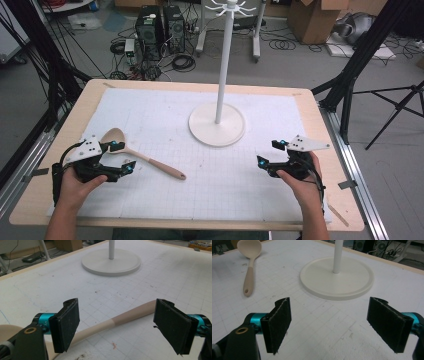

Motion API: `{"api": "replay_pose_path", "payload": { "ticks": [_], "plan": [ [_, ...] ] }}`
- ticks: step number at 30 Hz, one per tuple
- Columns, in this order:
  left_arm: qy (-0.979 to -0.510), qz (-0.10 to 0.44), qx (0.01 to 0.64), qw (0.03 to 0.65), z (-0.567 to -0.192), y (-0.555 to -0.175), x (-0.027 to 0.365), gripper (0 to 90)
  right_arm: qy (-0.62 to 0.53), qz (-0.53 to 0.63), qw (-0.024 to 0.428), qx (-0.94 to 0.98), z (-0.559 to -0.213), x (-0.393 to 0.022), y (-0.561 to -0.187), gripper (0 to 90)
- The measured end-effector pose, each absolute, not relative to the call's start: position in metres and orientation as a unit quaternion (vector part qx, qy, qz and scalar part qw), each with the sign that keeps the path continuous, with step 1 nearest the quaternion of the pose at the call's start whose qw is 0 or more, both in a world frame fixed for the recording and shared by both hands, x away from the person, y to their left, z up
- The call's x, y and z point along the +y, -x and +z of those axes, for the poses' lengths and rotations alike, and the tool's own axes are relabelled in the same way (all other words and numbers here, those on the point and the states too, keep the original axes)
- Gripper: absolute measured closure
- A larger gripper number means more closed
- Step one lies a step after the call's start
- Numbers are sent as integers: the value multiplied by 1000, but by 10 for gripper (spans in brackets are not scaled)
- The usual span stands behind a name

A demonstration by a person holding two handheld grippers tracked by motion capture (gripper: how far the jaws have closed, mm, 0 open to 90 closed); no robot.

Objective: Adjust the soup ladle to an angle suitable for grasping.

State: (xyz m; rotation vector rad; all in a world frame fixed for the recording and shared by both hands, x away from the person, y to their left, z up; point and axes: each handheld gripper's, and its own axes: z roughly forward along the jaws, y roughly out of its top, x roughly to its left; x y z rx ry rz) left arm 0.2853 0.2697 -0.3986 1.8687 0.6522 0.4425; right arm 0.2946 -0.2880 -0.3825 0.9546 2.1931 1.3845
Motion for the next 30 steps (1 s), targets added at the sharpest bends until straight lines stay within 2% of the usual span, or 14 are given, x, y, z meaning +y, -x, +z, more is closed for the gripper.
{"api": "replay_pose_path", "payload": {
  "ticks": [16,30],
  "plan": [
    [-795,188,264,513,-400,-287,266,213,-343,491,185,779,-383,-289,-295,188],
    [-833,185,239,464,-383,-315,246,212,-345,487,179,782,-385,-288,-297,187]
  ]
}}
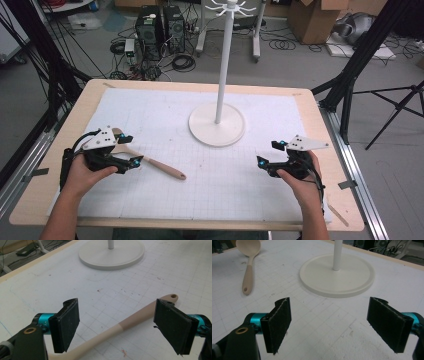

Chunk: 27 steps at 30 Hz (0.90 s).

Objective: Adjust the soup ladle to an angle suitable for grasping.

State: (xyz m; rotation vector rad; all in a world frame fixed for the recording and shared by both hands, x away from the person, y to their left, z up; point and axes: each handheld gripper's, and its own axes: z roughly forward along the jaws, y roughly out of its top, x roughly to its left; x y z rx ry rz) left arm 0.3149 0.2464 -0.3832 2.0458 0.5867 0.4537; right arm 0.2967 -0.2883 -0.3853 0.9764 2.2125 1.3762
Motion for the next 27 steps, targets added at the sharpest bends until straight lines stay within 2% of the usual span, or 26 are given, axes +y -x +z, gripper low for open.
{"api": "replay_pose_path", "payload": {
  "ticks": [15,27],
  "plan": [
    [-873,149,233,401,-397,-339,228,214,-345,488,176,782,-386,-290,-298,187],
    [-915,131,211,319,-412,-352,218,235,-346,482,172,786,-388,-289,-299,187]
  ]
}}
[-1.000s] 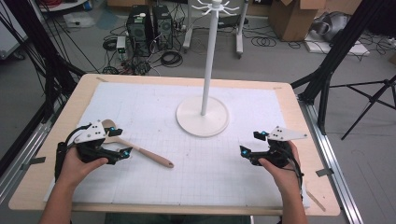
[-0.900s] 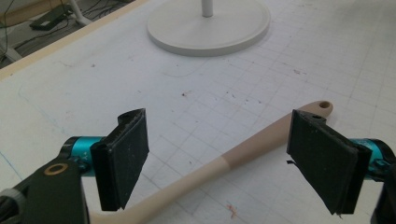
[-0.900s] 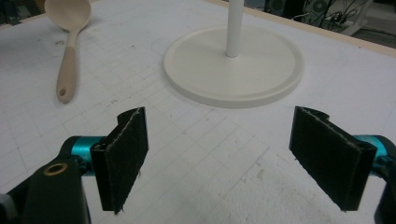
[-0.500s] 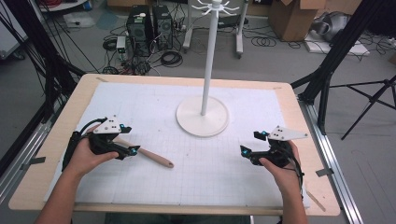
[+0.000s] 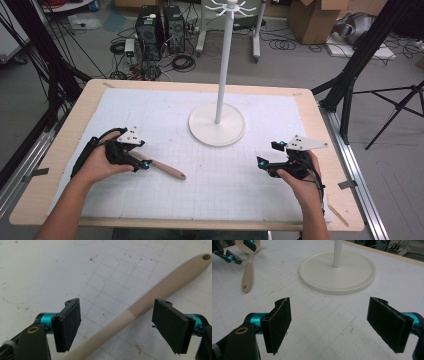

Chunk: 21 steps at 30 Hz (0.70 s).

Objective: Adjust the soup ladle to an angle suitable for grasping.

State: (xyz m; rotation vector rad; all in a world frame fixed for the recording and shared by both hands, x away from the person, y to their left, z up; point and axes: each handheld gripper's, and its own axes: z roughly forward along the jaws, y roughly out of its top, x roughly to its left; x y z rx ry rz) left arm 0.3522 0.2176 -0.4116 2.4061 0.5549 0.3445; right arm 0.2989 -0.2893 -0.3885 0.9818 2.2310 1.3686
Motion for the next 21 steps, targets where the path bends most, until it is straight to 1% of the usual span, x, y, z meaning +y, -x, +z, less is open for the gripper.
{"api": "replay_pose_path", "payload": {
  "ticks": [7,9,12,15,18,21],
  "plan": [
    [-928,118,199,291,-420,-357,211,248,-344,478,175,789,-390,-288,-300,187],
    [-928,114,197,295,-421,-357,211,256,-345,477,174,790,-390,-287,-299,187],
    [-930,106,194,293,-421,-358,214,291,-344,475,174,791,-390,-287,-300,187],
    [-937,97,191,276,-423,-359,215,329,-347,475,171,791,-390,-287,-300,187],
    [-942,91,183,268,-421,-361,213,341,-345,473,172,792,-391,-286,-300,187],
    [-946,83,175,261,-420,-362,209,377,-345,472,171,793,-391,-286,-300,187]
  ]
}}
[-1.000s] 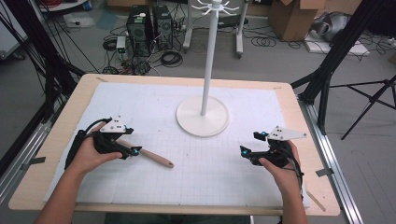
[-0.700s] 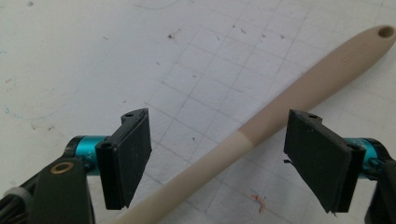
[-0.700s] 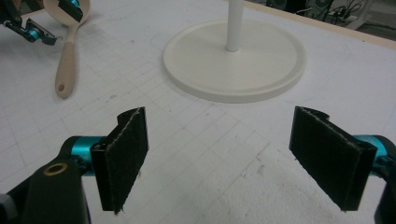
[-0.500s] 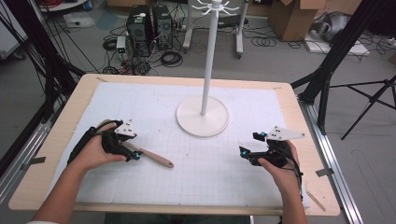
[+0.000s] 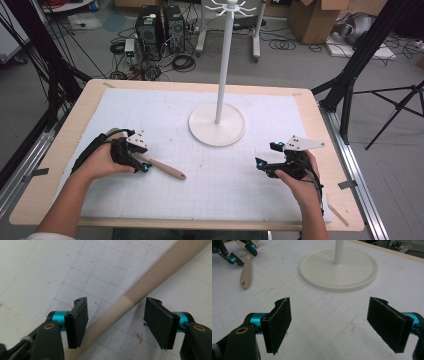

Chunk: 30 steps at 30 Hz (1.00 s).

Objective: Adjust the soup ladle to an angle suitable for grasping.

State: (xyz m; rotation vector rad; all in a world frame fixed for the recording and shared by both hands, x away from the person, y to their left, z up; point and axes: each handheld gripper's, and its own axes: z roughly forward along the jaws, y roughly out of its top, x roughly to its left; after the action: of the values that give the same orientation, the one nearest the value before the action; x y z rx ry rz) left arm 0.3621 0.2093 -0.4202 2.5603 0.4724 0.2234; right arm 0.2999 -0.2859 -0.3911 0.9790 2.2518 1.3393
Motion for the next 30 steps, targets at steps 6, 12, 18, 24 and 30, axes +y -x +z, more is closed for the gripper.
{"api": "replay_pose_path", "payload": {
  "ticks": [6,12,18,24,30],
  "plan": [
    [-950,75,153,261,-419,-362,209,452,-346,471,171,793,-391,-285,-300,187],
    [-957,82,128,246,-416,-359,203,516,-345,468,171,795,-392,-285,-300,187],
    [-963,90,111,228,-414,-355,197,554,-343,468,173,796,-392,-285,-300,188],
    [-965,91,97,227,-413,-352,194,604,-346,468,169,795,-392,-285,-300,187],
    [-965,74,102,230,-413,-350,191,647,-342,467,171,797,-392,-284,-300,187]
  ]
}}
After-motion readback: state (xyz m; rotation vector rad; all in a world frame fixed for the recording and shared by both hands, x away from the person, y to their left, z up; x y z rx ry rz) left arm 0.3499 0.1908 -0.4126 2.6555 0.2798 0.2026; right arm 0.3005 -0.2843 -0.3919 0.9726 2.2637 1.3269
